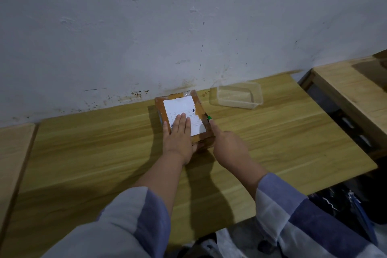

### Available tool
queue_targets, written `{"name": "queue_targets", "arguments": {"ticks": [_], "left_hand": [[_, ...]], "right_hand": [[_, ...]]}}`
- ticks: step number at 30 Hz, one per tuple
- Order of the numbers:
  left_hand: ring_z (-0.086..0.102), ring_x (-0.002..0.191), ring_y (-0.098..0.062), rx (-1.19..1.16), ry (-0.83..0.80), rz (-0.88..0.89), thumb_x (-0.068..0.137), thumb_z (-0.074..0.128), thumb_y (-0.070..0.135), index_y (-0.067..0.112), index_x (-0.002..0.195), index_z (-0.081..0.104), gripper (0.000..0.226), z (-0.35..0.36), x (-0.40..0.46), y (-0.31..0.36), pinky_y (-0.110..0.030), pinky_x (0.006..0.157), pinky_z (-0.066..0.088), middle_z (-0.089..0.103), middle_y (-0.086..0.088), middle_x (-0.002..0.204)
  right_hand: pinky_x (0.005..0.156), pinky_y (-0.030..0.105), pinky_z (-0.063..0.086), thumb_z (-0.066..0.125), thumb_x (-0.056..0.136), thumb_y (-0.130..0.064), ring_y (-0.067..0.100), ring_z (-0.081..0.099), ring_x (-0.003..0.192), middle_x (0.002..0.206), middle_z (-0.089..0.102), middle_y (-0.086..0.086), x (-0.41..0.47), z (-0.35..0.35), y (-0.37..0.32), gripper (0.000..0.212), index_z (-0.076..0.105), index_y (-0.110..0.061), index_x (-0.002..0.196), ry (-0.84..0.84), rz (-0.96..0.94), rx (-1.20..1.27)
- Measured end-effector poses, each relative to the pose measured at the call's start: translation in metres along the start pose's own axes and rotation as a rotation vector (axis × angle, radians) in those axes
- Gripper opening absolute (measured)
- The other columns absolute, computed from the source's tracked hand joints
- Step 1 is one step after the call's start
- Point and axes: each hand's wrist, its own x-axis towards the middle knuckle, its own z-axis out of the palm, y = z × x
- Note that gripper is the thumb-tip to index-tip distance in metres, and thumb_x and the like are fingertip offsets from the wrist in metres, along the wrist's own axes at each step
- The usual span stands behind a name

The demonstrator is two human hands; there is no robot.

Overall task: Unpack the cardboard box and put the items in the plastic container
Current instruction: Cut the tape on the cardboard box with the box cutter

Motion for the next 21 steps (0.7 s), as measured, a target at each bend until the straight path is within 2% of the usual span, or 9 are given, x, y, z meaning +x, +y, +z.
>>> {"name": "queue_targets", "arguments": {"ticks": [8, 12, 16, 19, 21], "left_hand": [[-0.018, 0.146, -0.019, -0.034, -0.022, -0.005, 0.090, 0.026, 0.068, 0.013, 0.152, -0.009, 0.089, 0.001, 0.000, -0.001, -0.052, 0.117, -0.008, -0.017, -0.003, 0.160], [-0.018, 0.147, -0.019, -0.035, -0.013, 0.008, 0.092, 0.028, 0.065, 0.013, 0.152, -0.008, 0.087, 0.001, 0.001, -0.003, -0.053, 0.117, -0.008, -0.016, -0.004, 0.160], [-0.018, 0.147, -0.020, -0.036, 0.004, 0.016, 0.094, 0.031, 0.060, 0.012, 0.152, -0.008, 0.084, 0.003, 0.002, -0.004, -0.053, 0.117, -0.007, -0.016, -0.005, 0.160], [-0.019, 0.146, -0.021, -0.030, -0.003, 0.023, 0.095, 0.035, 0.055, 0.012, 0.151, -0.010, 0.084, 0.003, 0.002, -0.005, -0.054, 0.117, -0.007, -0.018, -0.005, 0.160], [-0.019, 0.146, -0.021, -0.035, -0.002, 0.022, 0.095, 0.036, 0.056, 0.012, 0.151, -0.010, 0.085, 0.004, 0.003, -0.005, -0.053, 0.116, -0.008, -0.018, -0.005, 0.160]], "right_hand": [[0.065, 0.032, 0.040, 0.038, 0.092, -0.010, 0.027, 0.061, 0.090, 0.104, 0.062, 0.012, -0.012, 0.014, 0.010, 0.069, 0.008, -0.037, 0.148, -0.011, 0.053, 0.092], [0.062, 0.031, 0.040, 0.038, 0.094, -0.015, 0.025, 0.053, 0.074, 0.090, 0.063, 0.010, -0.005, 0.003, 0.010, 0.061, 0.017, -0.039, 0.147, 0.101, 0.054, 0.215], [0.051, 0.029, 0.037, 0.037, 0.094, -0.010, 0.023, 0.052, 0.067, 0.087, 0.064, 0.011, 0.012, 0.000, 0.004, 0.062, 0.017, -0.034, 0.148, 0.104, 0.056, 0.238], [0.056, 0.029, 0.039, 0.036, 0.097, -0.012, 0.025, 0.054, 0.070, 0.097, 0.068, 0.015, 0.028, -0.001, -0.002, 0.058, 0.018, -0.029, 0.149, 0.095, 0.035, 0.289], [0.061, 0.030, 0.043, 0.036, 0.098, -0.013, 0.031, 0.061, 0.081, 0.104, 0.068, 0.018, 0.035, -0.004, -0.007, 0.056, 0.018, -0.025, 0.150, 0.087, 0.006, 0.285]]}}
